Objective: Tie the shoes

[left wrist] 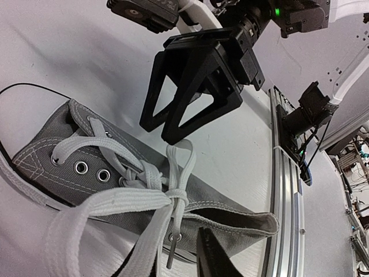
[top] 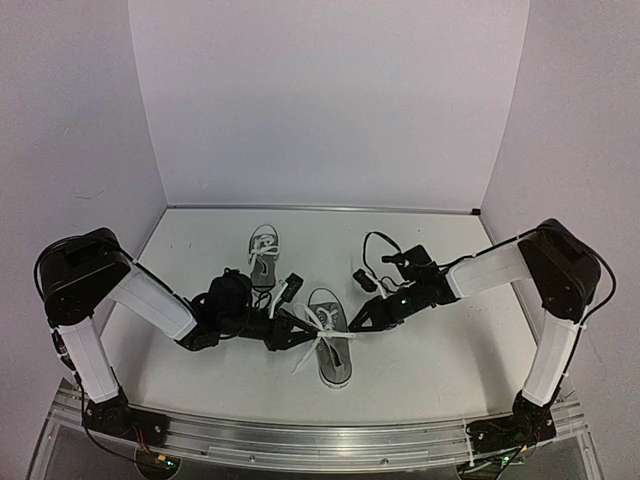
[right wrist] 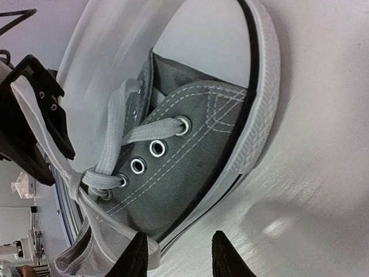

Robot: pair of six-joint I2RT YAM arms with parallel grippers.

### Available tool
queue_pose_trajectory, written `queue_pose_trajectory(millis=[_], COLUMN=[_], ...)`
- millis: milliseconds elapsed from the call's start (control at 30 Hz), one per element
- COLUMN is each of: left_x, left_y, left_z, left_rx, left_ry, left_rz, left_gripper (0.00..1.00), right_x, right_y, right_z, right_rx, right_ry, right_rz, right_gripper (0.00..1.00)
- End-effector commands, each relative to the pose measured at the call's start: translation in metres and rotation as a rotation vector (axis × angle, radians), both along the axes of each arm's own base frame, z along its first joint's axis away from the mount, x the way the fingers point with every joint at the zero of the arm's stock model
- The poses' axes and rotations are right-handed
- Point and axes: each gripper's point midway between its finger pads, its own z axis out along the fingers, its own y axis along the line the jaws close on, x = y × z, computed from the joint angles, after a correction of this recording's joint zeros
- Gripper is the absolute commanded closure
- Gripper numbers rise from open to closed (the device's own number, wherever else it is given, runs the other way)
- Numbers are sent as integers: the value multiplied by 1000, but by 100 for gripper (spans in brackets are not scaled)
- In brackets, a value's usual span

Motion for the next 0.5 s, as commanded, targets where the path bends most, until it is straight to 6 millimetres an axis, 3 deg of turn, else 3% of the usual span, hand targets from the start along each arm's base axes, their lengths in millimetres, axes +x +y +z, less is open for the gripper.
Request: queue_pose_trajectory(millis=[0, 167, 467], left_x=[4, 3, 3], left_y=[-10, -7, -6], left_z=[20, 22, 23], left_rx=[-67, -68, -62], left_ry=[-39, -48, -57], left_rz=[-19, -10, -9], left_gripper=[86, 100, 100], right_x=[-5, -9, -19], right_y=[14, 16, 25], right_z=[11, 13, 14], right_rx=[60, 71, 76], right_ry=[-19, -17, -13], right_rz=[70, 87, 126], right_gripper=[65, 66, 68])
